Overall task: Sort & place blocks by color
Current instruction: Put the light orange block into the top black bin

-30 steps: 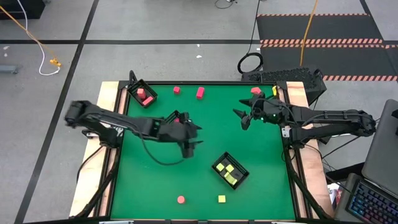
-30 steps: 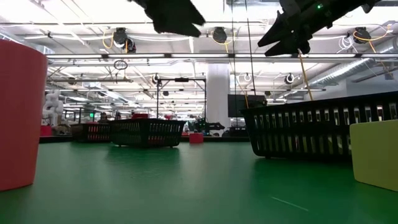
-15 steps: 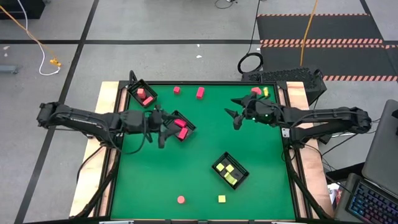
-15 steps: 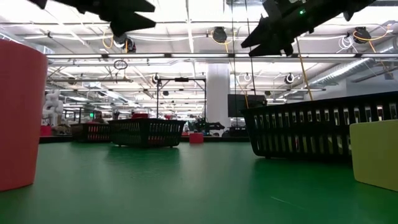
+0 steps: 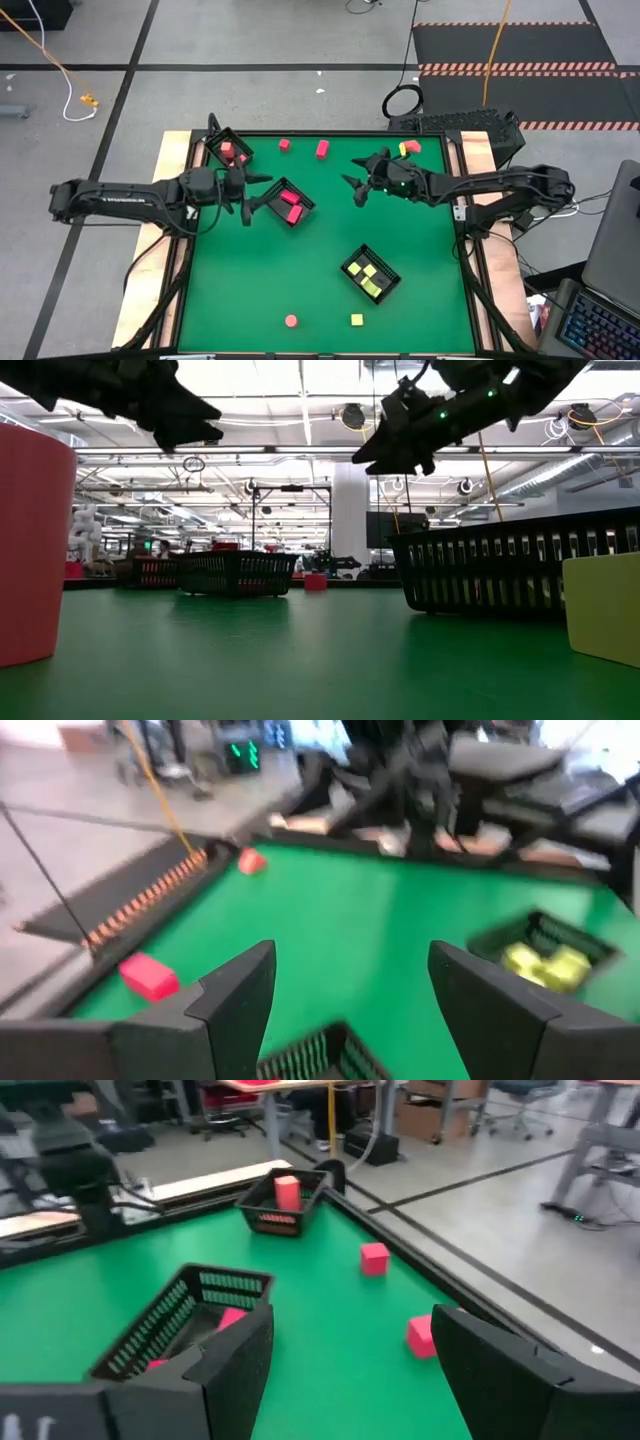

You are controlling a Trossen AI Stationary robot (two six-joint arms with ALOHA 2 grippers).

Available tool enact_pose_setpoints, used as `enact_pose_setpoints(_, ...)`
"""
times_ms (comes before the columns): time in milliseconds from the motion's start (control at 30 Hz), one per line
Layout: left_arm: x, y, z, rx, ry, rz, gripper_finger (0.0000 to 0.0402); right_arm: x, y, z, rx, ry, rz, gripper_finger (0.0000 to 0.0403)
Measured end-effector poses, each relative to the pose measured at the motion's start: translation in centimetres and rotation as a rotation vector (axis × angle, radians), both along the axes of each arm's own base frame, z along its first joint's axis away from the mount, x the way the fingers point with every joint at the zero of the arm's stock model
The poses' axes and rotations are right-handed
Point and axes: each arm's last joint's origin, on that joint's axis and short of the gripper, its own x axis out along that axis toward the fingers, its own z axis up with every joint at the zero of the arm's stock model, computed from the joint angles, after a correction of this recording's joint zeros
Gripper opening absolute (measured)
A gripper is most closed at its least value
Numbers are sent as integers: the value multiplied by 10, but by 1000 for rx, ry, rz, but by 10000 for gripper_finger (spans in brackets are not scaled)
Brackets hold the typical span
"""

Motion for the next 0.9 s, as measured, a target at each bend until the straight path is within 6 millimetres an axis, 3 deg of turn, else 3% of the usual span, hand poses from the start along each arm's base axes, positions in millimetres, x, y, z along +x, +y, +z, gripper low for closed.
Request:
enact_pose_setpoints(367, -2, 10, -3, 9, 31, -32, 262, 3, -1, 2, -20, -13, 268, 267)
enact_pose_setpoints(900, -3, 14, -3, 60, 44, 4, 262, 1, -7, 2, -50, -9, 93, 255)
